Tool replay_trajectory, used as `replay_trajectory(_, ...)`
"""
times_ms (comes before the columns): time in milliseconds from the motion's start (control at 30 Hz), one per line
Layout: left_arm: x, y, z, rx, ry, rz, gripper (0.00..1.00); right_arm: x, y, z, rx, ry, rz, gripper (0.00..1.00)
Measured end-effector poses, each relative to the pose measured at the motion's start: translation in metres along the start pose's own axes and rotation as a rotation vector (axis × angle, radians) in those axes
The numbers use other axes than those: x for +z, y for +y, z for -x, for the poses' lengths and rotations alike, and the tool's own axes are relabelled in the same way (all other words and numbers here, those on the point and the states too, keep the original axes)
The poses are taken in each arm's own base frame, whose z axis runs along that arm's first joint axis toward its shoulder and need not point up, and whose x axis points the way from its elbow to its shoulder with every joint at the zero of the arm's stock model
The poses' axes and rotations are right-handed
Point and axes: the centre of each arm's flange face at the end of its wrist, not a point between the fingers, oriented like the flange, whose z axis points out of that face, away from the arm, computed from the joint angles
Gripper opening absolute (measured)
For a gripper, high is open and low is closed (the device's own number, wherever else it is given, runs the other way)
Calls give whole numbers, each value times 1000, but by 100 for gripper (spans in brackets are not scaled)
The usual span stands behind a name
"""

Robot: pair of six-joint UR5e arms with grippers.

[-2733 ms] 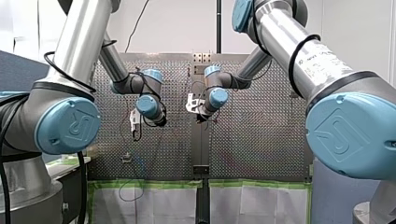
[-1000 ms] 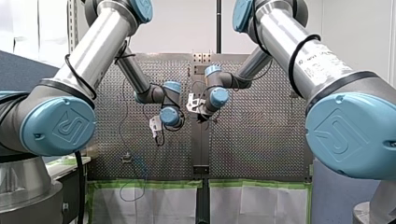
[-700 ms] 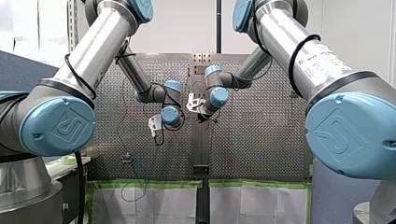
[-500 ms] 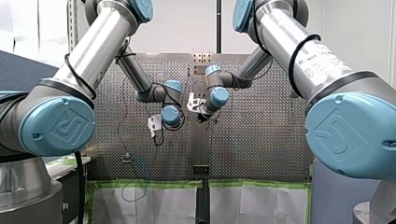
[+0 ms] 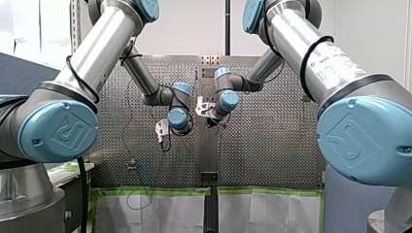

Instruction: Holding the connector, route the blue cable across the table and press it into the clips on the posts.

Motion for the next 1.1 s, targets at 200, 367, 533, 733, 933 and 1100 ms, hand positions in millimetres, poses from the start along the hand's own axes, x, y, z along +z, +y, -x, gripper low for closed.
replay_trajectory(200, -1, 1, -1, 2, 8, 6, 44, 0, 1, 0, 1, -1, 1, 0)
replay_trajectory(367, -4, 1, 1, 2, 4, 16, 22, 0, 2, 0, 3, -1, 3, 0)
replay_trajectory(533, -8, -1, 18, -25, -37, 9, 8, 0, 2, 0, 4, 0, 2, 0)
replay_trajectory(733, -11, -4, 24, -39, -54, -1, 2, 0, 2, -1, 4, 0, 1, 0)
replay_trajectory(933, -13, -5, 24, -35, -50, -3, 2, -7, -2, -16, 4, 23, -8, 0)
replay_trajectory(1100, -17, -5, 28, -17, -36, 3, 2, -21, -7, -38, 12, 54, -22, 0)
